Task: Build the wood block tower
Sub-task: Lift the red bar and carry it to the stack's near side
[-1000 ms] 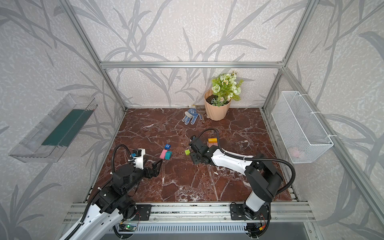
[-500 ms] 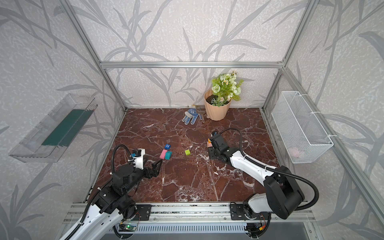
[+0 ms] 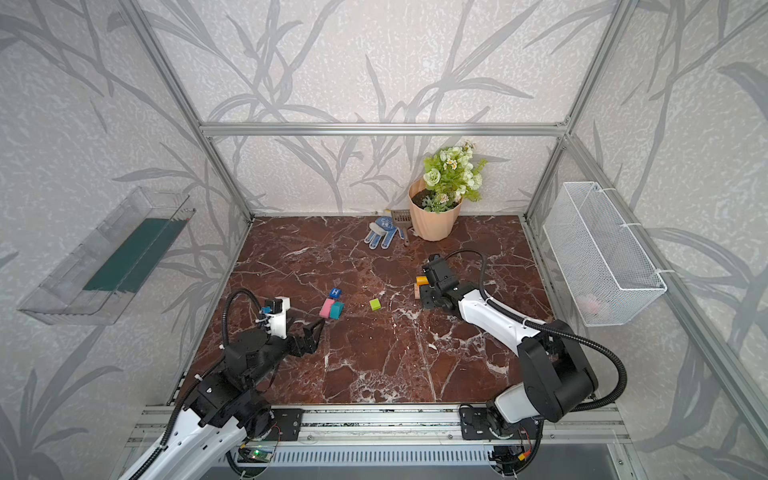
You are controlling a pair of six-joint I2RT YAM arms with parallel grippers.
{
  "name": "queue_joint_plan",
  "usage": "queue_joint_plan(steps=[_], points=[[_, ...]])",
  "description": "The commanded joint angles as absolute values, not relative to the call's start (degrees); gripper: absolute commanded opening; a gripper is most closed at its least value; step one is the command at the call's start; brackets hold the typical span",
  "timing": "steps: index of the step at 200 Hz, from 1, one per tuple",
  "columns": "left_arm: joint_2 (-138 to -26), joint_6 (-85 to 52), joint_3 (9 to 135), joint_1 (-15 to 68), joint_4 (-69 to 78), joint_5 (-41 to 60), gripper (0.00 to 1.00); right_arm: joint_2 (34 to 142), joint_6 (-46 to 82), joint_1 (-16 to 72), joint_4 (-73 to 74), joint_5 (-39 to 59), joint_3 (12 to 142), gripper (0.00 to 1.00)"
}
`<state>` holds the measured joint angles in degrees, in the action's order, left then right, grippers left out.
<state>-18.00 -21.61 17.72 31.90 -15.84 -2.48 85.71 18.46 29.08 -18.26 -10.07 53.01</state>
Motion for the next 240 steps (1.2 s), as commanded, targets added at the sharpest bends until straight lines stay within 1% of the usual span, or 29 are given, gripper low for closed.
queue_joint_plan(steps=[1, 41, 79, 240], points=[[-17.32, -21.9, 17.3, 32.17, -15.82, -2.59, 0.98, 88.96, 17.5, 29.03, -20.45, -10.3, 57.18, 0.48], [-17.49, -21.89, 17.28, 32.1, -15.64, -2.72, 0.98, 94.11, 16.71, 29.05, -21.75, -10.55, 61.92, 0.48], [-17.58, -21.88, 17.31, 32.12, -15.6, -2.72, 0.98, 96.87, 16.35, 29.05, -22.08, -10.63, 63.79, 0.48], [-17.67, -21.88, 17.26, 32.14, -15.56, -2.72, 0.98, 101.84, 16.83, 28.0, -20.33, -10.13, 64.15, 0.49]])
